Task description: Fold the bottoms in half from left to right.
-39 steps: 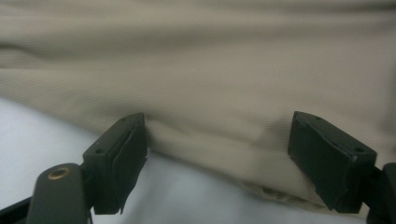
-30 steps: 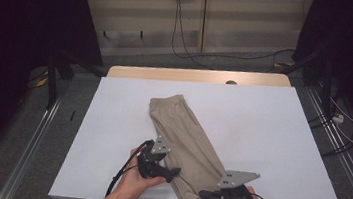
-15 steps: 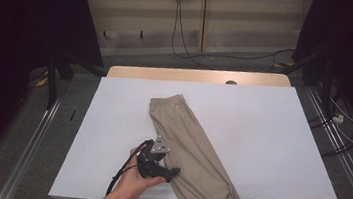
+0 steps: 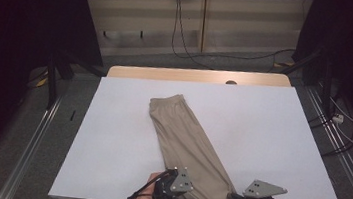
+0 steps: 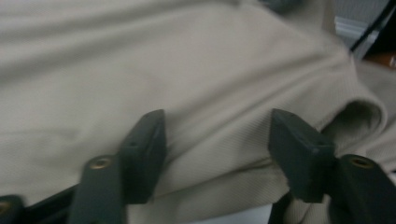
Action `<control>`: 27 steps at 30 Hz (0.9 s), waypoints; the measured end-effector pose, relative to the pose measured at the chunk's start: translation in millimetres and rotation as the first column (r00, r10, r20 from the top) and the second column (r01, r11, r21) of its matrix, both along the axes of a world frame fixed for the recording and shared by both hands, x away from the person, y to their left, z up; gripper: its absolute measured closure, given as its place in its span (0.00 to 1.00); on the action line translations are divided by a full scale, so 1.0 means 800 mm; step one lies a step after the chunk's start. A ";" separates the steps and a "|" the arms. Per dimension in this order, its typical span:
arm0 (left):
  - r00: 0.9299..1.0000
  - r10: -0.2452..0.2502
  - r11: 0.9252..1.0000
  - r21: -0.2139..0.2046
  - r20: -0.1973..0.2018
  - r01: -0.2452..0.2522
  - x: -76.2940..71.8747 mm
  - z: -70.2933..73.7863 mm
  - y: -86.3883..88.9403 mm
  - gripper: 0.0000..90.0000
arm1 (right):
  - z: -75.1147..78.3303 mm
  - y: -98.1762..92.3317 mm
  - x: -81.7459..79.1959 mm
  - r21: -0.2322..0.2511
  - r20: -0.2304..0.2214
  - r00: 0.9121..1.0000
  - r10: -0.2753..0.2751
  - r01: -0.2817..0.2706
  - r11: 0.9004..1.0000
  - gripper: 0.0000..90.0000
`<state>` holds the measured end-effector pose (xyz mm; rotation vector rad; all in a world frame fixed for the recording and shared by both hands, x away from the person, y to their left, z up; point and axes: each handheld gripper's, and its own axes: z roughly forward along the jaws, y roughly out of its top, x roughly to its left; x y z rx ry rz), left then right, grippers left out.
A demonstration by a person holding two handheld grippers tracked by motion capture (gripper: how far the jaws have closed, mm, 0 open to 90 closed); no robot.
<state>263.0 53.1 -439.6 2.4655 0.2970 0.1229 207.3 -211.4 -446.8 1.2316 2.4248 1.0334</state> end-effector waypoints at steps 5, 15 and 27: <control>0.999 0.047 0.998 -0.041 -0.019 -0.048 -0.006 -0.005 0.009 0.34 | 0.005 -0.009 -0.003 -0.017 -0.004 1.000 -0.015 0.015 1.000 1.00; 0.998 0.049 0.999 -0.018 -0.033 -0.049 -0.010 0.001 0.019 0.33 | 0.006 -0.020 -0.005 -0.038 -0.020 0.997 -0.080 0.079 0.996 0.92; 0.961 0.249 0.958 -0.117 -0.121 -0.263 0.016 0.008 0.064 0.52 | 0.010 -0.017 0.045 0.081 0.011 0.999 -0.041 0.040 0.996 0.68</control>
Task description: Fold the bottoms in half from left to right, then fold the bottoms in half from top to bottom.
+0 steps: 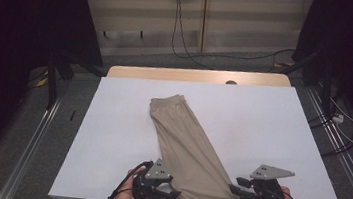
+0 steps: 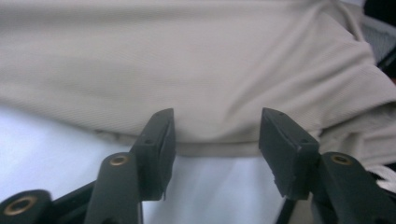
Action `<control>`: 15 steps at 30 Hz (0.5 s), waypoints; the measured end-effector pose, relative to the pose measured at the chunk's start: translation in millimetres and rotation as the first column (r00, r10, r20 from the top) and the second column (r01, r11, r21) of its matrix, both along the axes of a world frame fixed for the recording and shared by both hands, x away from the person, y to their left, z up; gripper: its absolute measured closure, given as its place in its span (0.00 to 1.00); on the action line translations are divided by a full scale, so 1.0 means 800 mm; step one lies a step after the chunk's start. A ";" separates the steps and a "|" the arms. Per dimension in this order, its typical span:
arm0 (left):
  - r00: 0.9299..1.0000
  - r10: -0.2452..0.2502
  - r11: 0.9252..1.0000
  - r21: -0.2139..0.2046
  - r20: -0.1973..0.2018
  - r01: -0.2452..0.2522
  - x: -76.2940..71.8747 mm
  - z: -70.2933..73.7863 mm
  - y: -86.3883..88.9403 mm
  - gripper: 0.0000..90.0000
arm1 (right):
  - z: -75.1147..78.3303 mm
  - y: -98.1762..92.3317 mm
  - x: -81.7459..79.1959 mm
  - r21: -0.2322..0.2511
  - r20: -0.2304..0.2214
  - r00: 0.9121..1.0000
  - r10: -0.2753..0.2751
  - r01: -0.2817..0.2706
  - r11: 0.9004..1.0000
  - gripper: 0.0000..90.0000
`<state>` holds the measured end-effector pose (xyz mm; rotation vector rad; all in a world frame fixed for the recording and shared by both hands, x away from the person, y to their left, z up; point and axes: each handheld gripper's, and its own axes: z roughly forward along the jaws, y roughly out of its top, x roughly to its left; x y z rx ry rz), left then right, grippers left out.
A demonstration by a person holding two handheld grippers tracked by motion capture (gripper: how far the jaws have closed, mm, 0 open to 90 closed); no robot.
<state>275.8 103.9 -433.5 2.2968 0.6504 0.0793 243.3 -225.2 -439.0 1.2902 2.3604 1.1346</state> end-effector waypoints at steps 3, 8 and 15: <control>0.998 0.060 0.998 0.011 -0.009 -0.060 0.003 -0.002 0.005 0.51 | 0.003 0.005 0.016 0.011 0.022 1.000 0.014 -0.015 1.000 0.68; 0.990 0.143 0.990 0.012 0.013 -0.143 0.004 -0.005 0.006 0.37 | -0.005 0.015 0.032 -0.023 0.003 0.999 0.041 -0.041 0.999 0.66; 0.991 0.124 0.991 0.052 0.045 -0.127 0.011 -0.016 -0.010 0.39 | -0.014 0.031 0.027 -0.117 0.011 0.999 0.050 -0.049 0.992 0.67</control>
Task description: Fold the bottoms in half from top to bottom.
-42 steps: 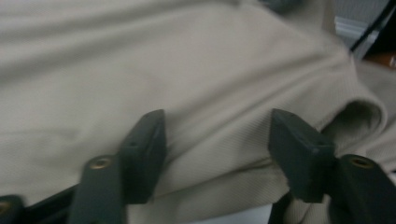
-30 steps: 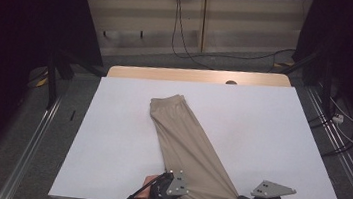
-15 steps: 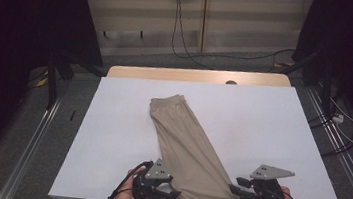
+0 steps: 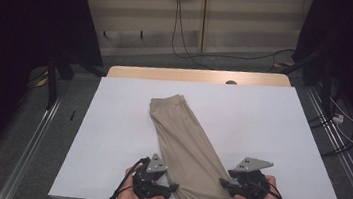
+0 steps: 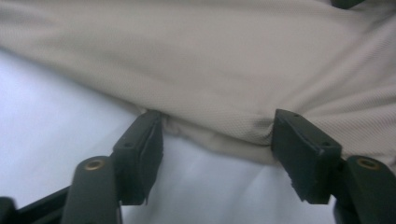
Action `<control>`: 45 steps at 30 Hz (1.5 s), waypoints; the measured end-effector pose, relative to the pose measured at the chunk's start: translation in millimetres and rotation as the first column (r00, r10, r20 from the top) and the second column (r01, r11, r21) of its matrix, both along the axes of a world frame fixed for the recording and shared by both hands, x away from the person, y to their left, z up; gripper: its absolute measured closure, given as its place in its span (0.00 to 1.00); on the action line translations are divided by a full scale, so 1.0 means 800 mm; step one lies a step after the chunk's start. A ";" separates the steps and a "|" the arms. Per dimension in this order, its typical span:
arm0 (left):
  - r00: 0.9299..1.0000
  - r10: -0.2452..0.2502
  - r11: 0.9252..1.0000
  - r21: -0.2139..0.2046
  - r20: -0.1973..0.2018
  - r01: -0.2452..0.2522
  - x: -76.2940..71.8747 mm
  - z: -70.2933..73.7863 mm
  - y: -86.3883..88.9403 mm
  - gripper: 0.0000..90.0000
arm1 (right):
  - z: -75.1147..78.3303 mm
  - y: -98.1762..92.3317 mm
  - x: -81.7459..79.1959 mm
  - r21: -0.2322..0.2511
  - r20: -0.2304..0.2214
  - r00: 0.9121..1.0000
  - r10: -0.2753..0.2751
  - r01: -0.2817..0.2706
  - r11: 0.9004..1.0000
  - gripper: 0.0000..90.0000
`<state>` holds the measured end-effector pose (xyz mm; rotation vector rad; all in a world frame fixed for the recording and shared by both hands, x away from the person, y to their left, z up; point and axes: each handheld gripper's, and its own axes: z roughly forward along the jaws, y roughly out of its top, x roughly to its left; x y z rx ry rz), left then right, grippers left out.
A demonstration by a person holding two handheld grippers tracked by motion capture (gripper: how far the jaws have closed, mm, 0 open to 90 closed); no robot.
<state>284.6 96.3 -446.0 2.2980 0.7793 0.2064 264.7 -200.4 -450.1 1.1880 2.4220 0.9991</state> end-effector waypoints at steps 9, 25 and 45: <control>0.997 -0.072 0.997 0.000 -0.020 0.072 0.010 0.005 -0.003 0.95 | 0.000 0.003 -0.002 0.060 -0.052 0.998 0.045 -0.042 0.997 0.98; 0.977 -0.162 0.986 -0.046 -0.141 0.157 -0.027 0.014 0.045 0.97 | 0.005 0.018 -0.087 0.144 -0.147 0.976 0.162 -0.140 0.980 0.99; 0.985 0.145 0.983 -0.125 0.093 -0.133 0.110 0.043 0.066 0.40 | 0.043 0.044 0.073 0.154 0.097 0.991 0.090 -0.104 0.983 0.44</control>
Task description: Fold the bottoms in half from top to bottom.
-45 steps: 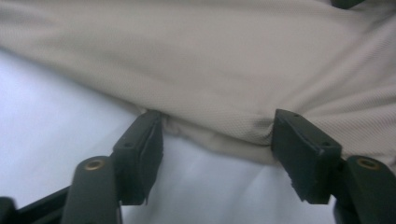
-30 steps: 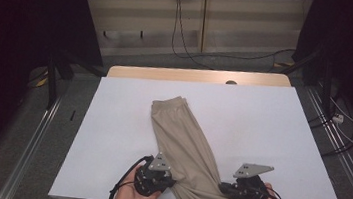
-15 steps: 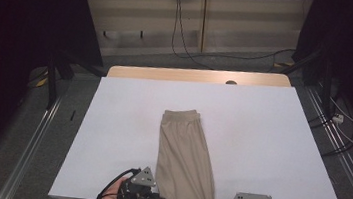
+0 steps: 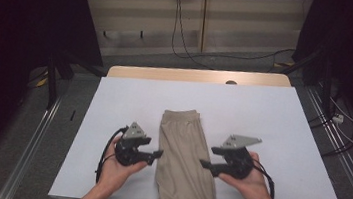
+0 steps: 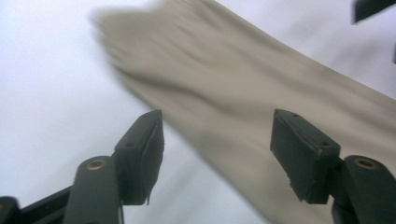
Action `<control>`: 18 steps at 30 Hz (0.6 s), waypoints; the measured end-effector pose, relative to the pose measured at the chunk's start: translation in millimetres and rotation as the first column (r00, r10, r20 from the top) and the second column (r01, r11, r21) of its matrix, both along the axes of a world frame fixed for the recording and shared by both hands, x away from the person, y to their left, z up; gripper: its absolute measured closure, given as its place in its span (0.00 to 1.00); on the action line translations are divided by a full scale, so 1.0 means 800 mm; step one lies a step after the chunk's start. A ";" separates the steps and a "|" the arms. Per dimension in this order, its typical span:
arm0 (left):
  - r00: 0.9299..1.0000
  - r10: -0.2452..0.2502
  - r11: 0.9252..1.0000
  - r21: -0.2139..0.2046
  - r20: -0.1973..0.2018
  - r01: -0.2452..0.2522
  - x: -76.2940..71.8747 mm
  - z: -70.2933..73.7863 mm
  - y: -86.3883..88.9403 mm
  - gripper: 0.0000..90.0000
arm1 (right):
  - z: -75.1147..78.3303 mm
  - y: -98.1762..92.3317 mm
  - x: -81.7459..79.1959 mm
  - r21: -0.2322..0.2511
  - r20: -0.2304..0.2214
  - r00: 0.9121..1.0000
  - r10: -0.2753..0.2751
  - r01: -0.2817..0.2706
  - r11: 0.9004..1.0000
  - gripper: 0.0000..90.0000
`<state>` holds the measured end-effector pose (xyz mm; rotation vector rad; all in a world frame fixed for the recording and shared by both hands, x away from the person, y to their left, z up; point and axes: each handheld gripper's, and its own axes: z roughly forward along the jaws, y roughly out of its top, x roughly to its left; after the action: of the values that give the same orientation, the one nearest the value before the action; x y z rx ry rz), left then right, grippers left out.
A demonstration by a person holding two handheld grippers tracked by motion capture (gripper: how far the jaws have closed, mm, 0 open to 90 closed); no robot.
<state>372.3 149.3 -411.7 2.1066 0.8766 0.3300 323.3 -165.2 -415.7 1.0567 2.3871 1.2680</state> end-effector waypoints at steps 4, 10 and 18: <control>0.998 0.065 0.997 0.029 0.003 -0.065 0.058 -0.013 -0.013 0.43 | -0.011 0.011 0.068 -0.001 -0.004 0.996 -0.085 0.085 0.996 0.53; 0.997 0.080 0.995 0.061 -0.012 -0.079 0.109 -0.033 -0.032 0.43 | -0.025 0.030 0.145 -0.043 -0.022 0.984 -0.175 0.174 0.984 0.58; 0.988 0.146 0.989 0.026 -0.056 -0.145 0.139 -0.042 -0.029 0.51 | -0.040 0.044 0.192 -0.072 -0.088 0.976 -0.201 0.195 0.978 0.71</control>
<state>483.7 126.0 -445.4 2.0859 1.0680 0.3578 476.9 -130.0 -448.1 1.3251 2.3027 1.0901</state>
